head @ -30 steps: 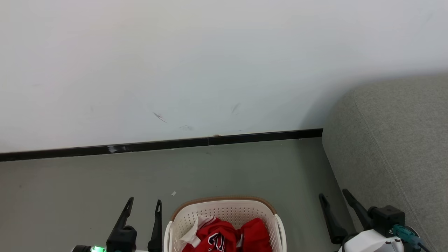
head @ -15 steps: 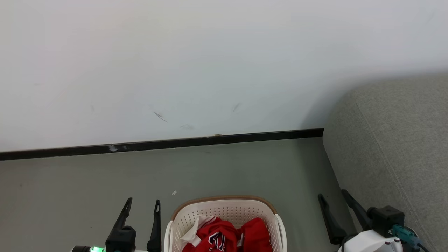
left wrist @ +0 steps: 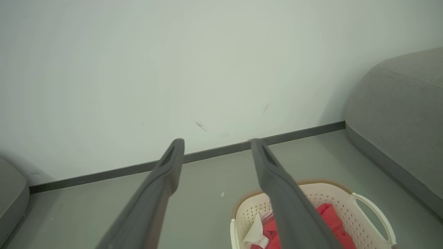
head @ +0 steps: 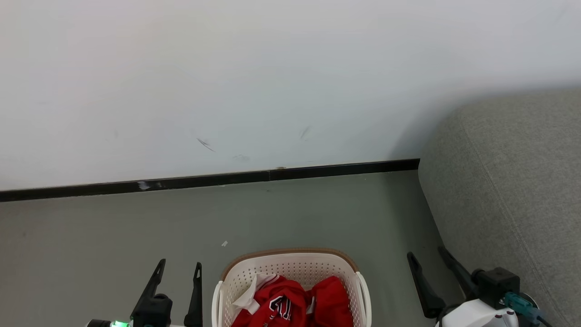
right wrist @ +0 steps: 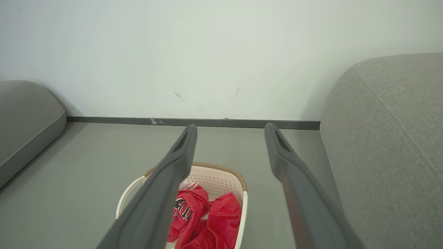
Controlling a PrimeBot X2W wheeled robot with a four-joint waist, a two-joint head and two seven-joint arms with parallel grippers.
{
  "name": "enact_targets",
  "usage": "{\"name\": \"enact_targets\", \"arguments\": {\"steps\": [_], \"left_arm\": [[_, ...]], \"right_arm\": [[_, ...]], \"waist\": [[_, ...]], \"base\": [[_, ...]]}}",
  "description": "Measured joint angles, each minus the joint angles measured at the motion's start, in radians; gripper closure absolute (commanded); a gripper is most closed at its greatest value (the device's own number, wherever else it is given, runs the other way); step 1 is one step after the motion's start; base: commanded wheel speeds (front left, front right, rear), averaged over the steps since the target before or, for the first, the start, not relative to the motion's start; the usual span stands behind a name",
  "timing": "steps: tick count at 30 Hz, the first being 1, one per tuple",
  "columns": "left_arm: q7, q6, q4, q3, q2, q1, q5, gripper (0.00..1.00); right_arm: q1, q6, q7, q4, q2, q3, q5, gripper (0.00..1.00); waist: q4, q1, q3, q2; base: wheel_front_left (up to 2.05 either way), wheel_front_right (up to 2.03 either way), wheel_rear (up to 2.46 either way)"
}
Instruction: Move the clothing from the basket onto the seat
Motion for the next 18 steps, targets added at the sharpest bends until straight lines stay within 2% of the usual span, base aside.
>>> {"name": "enact_targets", "arguments": {"steps": [18], "left_arm": [[0.000,-0.044,0.097,-0.058,0.003,-0.096,0.032,0.00]], "right_arm": [[0.000,0.000,-0.001,-0.120,0.000,-0.064,-0.019,0.00]], "waist": [[-0.026,0.0000,0.080,0.0000]], "base": [[0.00,0.00,0.00]]}}
